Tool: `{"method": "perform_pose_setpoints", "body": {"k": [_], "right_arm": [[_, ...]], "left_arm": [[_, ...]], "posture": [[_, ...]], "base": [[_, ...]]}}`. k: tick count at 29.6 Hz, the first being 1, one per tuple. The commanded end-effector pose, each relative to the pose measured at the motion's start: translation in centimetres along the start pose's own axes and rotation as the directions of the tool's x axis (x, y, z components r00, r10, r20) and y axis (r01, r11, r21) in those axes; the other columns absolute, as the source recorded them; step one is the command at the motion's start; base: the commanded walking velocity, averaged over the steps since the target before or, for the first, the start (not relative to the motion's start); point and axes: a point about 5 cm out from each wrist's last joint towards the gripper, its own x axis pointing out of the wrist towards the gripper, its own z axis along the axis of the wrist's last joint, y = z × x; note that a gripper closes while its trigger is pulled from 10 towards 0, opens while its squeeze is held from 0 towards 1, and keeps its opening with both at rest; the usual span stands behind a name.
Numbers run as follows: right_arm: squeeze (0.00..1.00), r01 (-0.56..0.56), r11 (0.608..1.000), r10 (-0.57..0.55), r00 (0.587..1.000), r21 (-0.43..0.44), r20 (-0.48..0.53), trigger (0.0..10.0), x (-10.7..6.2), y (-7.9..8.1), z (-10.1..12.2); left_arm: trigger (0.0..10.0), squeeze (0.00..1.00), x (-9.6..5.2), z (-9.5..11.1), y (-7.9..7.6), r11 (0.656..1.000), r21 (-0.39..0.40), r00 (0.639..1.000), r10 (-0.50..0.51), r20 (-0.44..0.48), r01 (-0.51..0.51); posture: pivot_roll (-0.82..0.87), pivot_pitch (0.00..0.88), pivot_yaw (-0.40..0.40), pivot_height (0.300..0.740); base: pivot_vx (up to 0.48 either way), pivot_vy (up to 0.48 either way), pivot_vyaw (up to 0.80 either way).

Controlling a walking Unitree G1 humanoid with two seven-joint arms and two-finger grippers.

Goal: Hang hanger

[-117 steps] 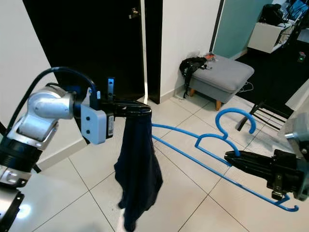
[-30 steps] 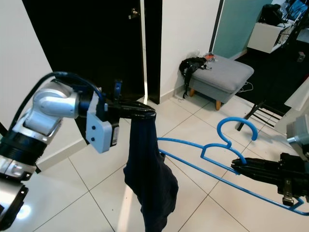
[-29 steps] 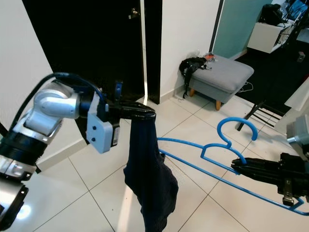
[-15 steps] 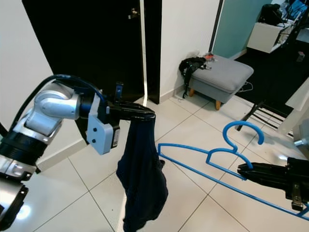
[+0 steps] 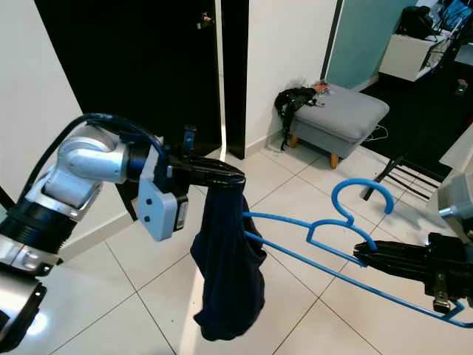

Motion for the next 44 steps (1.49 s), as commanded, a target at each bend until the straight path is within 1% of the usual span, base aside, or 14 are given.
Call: {"method": "perform_pose_setpoints", "body": {"k": [1, 6, 14, 22, 23, 25, 28, 29, 32, 35, 36, 37, 41, 44], "right_arm": [[0.0, -0.035, 0.999, 0.035, 0.999, 0.005, 0.015, 10.0, 0.5, 0.3, 0.1], [0.0, -0.05, 0.999, 0.05, 0.999, 0.006, 0.007, 10.0, 0.5, 0.5, 0.1], [0.0, -0.048, 0.999, 0.049, 0.998, 0.017, -0.035, 10.0, -0.4, 0.6, -0.1], [0.0, -0.048, 0.999, 0.049, 0.998, 0.02, -0.039, 10.0, -0.4, 0.7, -0.1], [0.0, -0.053, 0.998, 0.053, 0.998, 0.015, -0.027, 10.0, 0.3, 0.7, -0.2], [0.0, -0.053, 0.998, 0.053, 0.998, 0.015, -0.027, 10.0, 0.3, 0.7, -0.2], [0.0, -0.048, 0.999, 0.048, 0.999, 0.001, 0.01, 10.0, 1.4, 0.4, 0.0], [0.0, -0.048, 0.999, 0.048, 0.999, 0.001, 0.01, 10.0, 1.4, 0.4, 0.0], [0.0, -0.003, 1.0, 0.003, 1.0, -0.024, 0.02, 10.0, 2.9, -0.2, -0.3], [0.0, 0.006, 1.0, -0.006, 1.0, -0.029, 0.018, 10.0, 3.1, -0.3, -0.4], [0.0, 0.013, 1.0, -0.012, 0.999, -0.027, 0.034, 10.0, 3.6, -0.4, -0.3], [0.0, 0.036, 0.999, -0.034, 0.998, -0.021, 0.053, 10.0, 4.5, -0.6, -0.4], [0.0, 0.036, 0.999, -0.035, 0.998, -0.018, 0.058, 10.0, 4.9, -0.6, -0.5], [0.0, 0.034, 0.999, -0.034, 0.999, 0.004, 0.027, 10.0, 6.1, -0.4, -1.2]], "left_arm": [[10.0, 0.0, 0.4, 0.2, 0.4, 1.0, 0.029, 1.0, 0.008, 0.018, -0.008], [10.0, 0.0, 0.4, -0.1, 0.2, 0.999, 0.038, 1.0, -0.002, 0.008, 0.001], [10.0, 0.0, -0.3, -0.8, 0.0, 0.998, 0.048, 0.999, -0.026, -0.034, 0.028], [10.0, 0.0, -0.5, -0.8, 0.5, 0.998, 0.057, 0.999, -0.005, -0.042, 0.008], [10.0, 0.0, -0.2, -0.5, 0.8, 0.998, 0.06, 1.0, 0.016, -0.022, -0.015], [10.0, 0.0, -0.2, -0.5, 0.8, 0.998, 0.06, 1.0, 0.016, -0.022, -0.015], [10.0, 0.0, 0.3, -0.1, 1.3, 0.997, 0.047, 0.998, 0.055, 0.01, -0.056], [10.0, 0.0, 0.3, -0.1, 1.3, 0.997, 0.047, 0.998, 0.055, 0.01, -0.056], [10.0, 0.0, 0.6, -0.1, 1.8, 0.995, 0.033, 0.996, 0.094, 0.01, -0.094], [10.0, 0.0, 0.6, -0.1, 1.9, 0.995, 0.031, 0.995, 0.098, 0.009, -0.098], [10.0, 0.0, 0.7, -0.1, 2.0, 0.994, 0.026, 0.994, 0.109, 0.011, -0.109], [10.0, 0.0, 0.9, -0.2, 2.3, 0.991, 0.02, 0.991, 0.135, 0.008, -0.135], [10.0, 0.0, 0.9, -0.2, 2.5, 0.989, 0.015, 0.989, 0.148, 0.008, -0.148], [10.0, 0.0, 0.8, -0.5, 3.3, 0.981, 0.01, 0.981, 0.196, -0.011, -0.196]], "posture": [[-0.07, 0.034, -0.006, 0.74], [-0.07, 0.033, -0.003, 0.74], [-0.08, 0.04, 0.0, 0.74], [-0.08, 0.044, 0.001, 0.74], [-0.07, 0.043, 0.0, 0.74], [-0.07, 0.043, 0.0, 0.74], [-0.07, 0.042, 0.002, 0.74], [-0.07, 0.042, 0.002, 0.74], [-0.07, 0.041, -0.001, 0.74], [-0.07, 0.041, -0.001, 0.74], [-0.07, 0.04, 0.0, 0.74], [-0.07, 0.039, 0.001, 0.74], [-0.07, 0.04, 0.002, 0.74], [-0.07, 0.041, 0.003, 0.74]], "base": [[0.0, 0.0, 0.0], [0.0, 0.0, 0.0], [0.0, 0.0, 0.0], [0.0, 0.0, 0.0], [0.0, 0.0, 0.0], [0.0, 0.0, 0.0], [0.0, 0.0, 0.0], [0.0, 0.0, 0.0], [0.0, 0.0, 0.0], [0.0, 0.0, 0.0], [0.0, 0.0, 0.0], [0.0, 0.0, 0.0], [0.0, 0.0, 0.0], [0.0, 0.0, 0.0]]}}
